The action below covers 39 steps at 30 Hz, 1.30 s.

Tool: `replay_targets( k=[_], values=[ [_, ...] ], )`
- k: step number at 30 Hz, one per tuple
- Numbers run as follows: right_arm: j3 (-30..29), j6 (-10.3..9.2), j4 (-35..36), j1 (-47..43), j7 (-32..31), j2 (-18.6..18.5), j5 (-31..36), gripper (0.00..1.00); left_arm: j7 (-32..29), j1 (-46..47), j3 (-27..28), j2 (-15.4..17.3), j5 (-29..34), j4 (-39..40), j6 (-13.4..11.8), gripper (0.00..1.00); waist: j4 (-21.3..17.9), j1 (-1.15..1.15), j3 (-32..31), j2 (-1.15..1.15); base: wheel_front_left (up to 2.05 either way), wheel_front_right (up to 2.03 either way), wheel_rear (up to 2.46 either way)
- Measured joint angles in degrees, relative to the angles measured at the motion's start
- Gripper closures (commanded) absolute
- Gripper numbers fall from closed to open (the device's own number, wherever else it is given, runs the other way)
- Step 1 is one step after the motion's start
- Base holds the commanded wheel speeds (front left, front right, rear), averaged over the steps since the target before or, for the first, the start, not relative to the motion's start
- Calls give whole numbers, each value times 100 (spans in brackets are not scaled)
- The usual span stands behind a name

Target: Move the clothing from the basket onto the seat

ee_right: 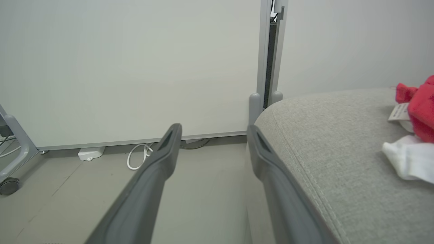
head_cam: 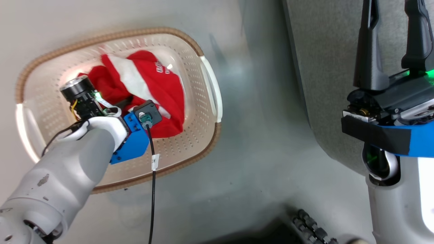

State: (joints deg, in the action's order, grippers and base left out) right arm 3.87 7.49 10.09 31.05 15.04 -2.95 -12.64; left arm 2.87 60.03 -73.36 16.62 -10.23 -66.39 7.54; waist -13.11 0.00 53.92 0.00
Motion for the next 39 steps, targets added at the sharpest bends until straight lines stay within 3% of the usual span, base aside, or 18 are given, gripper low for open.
replay_targets(
  k=[14,22,39],
  values=[
    [-236,0,-390,-477,0,-80,196,0,1025,-44,63,-498,-1259,-80,0,100,533,0,-1347,0,0,0,0],
    [-360,0,-598,-840,0,-171,197,0,1199,-140,511,-622,-1769,63,-4,100,849,0,-2159,0,0,0,0],
    [-464,0,-993,-1703,0,-201,189,0,1211,-1267,2352,-213,-1945,2137,-430,100,1216,0,-3727,0,0,0,0]
  ],
)
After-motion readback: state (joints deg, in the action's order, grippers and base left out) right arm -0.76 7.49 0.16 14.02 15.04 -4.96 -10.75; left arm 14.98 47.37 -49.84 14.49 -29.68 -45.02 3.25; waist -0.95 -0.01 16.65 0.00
